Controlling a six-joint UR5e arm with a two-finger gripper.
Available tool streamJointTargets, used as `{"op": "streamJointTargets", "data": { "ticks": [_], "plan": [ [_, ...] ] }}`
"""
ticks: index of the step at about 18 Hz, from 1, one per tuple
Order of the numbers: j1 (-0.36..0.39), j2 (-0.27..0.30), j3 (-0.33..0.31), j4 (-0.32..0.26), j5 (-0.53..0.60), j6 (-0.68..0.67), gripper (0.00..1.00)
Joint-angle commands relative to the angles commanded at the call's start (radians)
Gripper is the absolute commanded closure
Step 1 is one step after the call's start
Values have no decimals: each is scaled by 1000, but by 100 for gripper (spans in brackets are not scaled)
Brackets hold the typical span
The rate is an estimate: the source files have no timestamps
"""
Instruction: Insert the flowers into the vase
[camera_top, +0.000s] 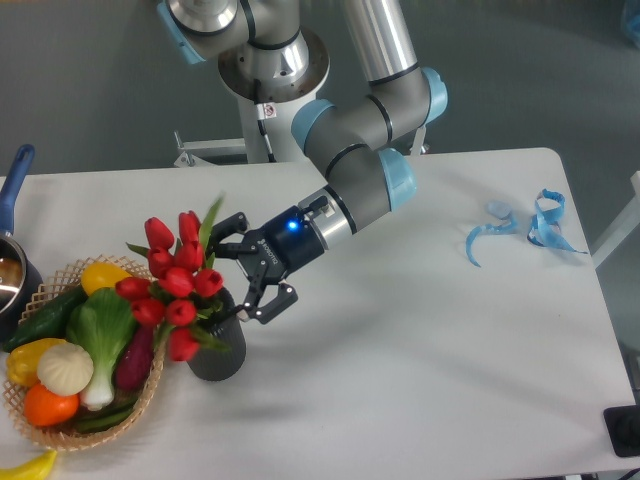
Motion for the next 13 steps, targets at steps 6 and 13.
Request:
{"op": "streamJointTargets", "data": {
  "ticks": [6,13],
  "plan": [
    [49,5,-25,0,0,-2,0],
    [167,28,-31,0,2,-3,0]
  ]
}}
